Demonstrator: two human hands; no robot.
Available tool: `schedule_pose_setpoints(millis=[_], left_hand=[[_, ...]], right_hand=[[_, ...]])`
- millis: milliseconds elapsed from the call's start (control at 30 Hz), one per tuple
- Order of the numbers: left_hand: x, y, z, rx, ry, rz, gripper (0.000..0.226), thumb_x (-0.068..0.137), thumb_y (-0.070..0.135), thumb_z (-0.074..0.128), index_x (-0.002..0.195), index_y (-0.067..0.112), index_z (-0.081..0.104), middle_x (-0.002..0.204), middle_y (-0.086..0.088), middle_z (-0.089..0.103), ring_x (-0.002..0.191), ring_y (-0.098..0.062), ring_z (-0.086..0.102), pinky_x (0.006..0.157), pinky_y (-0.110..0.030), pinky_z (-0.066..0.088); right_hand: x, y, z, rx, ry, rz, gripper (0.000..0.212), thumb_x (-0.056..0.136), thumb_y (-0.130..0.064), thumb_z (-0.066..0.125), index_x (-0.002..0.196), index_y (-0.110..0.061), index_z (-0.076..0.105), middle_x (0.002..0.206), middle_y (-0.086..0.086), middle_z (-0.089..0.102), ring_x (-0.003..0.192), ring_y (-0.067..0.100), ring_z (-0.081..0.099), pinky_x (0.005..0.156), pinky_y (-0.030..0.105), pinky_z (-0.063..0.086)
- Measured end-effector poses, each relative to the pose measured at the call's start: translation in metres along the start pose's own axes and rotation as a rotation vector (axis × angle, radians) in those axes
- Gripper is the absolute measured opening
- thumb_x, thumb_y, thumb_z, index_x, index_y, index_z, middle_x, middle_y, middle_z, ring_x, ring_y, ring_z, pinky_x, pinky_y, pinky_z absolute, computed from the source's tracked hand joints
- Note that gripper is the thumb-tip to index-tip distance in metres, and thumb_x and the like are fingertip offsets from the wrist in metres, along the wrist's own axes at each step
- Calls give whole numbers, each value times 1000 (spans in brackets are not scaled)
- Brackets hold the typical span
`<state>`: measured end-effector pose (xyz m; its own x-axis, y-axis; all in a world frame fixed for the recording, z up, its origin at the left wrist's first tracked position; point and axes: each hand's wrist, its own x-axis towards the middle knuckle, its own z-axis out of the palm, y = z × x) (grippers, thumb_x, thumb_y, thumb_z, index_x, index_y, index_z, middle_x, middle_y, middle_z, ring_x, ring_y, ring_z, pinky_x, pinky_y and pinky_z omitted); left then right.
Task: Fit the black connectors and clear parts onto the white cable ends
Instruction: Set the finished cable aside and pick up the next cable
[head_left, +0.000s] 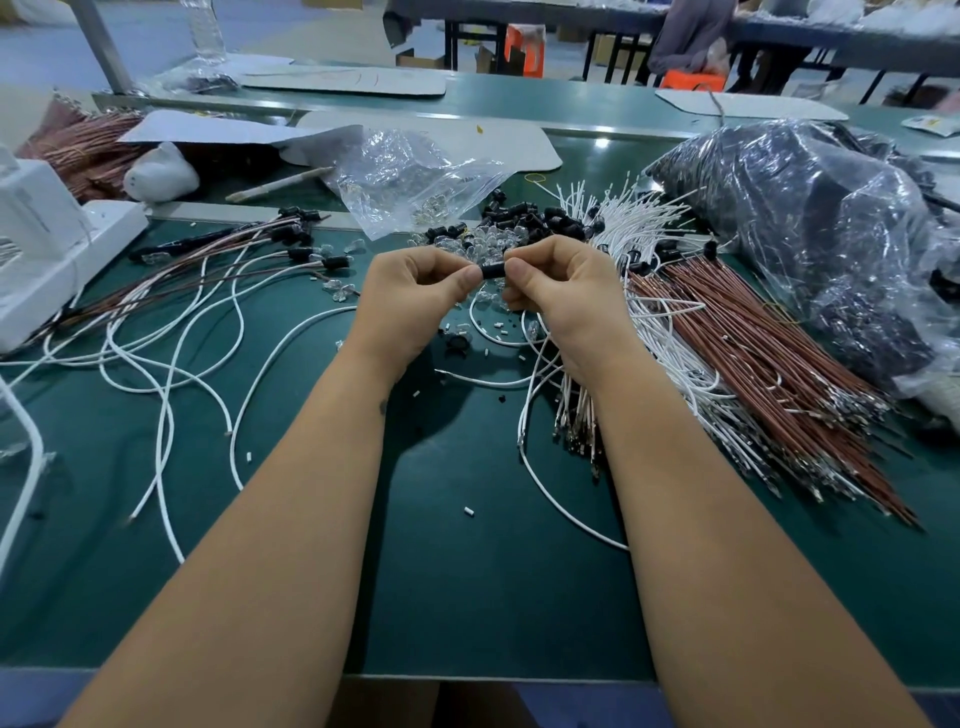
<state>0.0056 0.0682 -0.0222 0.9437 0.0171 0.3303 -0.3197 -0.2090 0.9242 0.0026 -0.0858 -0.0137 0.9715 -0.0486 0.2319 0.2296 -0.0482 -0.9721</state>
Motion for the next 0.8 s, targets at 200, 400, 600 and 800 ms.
schedule_pose_setpoints(millis=[200,400,600,800], left_hand=[[-1,0,1,-56,-17,-24,6,85,10,70,79,10,70,60,3,60,55,-1,53,61,-11,44],[-1,0,2,-74,-15,-35,10,85,11,71,76,14,69,56,10,61,55,0,53,60,-11,44],[-2,3,7,5,51,1,13,86,16,71,74,19,68,58,10,59,52,3,48,55,-11,41],[3,1,1,-11,204,29,10,89,14,67,79,17,66,60,7,54,48,3,41,50,-12,35]], right_hand=[[-3,0,-1,56,-26,-4,14,89,1,63,81,-10,65,65,-3,66,60,10,62,66,26,57],[-2,1,-1,14,-14,20,9,90,-3,63,83,-8,64,65,1,61,53,6,58,57,21,51],[-2,-3,8,-252,68,15,11,96,-13,57,86,-16,60,73,0,62,57,6,58,60,26,51],[-4,-14,15,-306,276,-179,11,95,-12,58,87,-19,56,74,-12,56,61,-3,52,59,12,44]])
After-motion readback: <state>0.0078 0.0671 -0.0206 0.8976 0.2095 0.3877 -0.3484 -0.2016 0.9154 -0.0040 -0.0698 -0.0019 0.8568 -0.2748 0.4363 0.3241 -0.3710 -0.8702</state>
